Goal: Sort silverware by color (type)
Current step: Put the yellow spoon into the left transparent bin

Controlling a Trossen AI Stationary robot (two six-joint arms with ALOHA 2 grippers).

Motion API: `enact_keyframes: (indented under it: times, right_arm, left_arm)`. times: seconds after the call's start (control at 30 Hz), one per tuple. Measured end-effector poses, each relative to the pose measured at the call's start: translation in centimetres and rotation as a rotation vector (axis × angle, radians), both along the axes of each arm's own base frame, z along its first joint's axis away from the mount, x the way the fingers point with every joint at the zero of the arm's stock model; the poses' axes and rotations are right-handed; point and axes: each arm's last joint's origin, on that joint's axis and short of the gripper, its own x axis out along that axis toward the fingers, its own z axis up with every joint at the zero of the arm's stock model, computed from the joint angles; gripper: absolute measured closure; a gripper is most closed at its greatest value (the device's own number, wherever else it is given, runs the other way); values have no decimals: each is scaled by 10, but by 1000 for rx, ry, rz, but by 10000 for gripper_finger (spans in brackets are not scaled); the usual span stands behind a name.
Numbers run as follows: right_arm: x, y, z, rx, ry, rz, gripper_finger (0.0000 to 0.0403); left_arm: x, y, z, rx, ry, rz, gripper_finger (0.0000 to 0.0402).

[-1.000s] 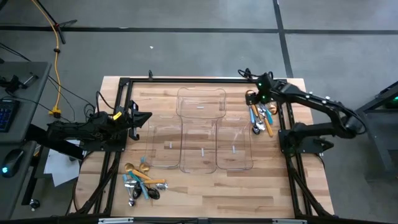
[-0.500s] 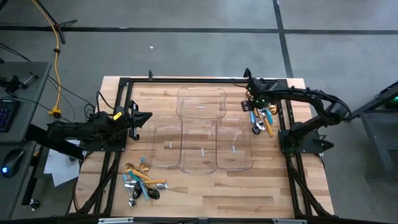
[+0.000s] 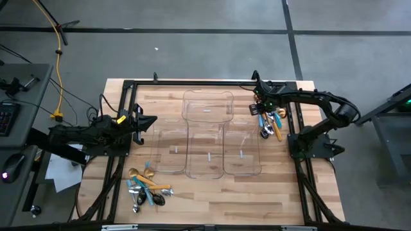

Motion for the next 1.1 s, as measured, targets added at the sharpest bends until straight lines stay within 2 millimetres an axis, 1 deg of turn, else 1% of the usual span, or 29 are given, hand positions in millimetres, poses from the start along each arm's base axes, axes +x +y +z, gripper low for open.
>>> enact_keyframes:
  times: [0.13,0.37,0.8,1.1]
  right_arm:
    - [3,3,0,2,-2,16,321]
    - [9,9,0,-25,22,50,323]
    - [10,6,-14,-30,111,41,323]
    - [11,5,-18,-23,134,64,323]
  left_arm:
    - [0,0,0,-9,-3,-3,398]
    - [0,0,0,-10,-2,-3,398]
    - [0,0,0,-10,-3,-3,398]
    - [0,0,0,-10,-3,-3,398]
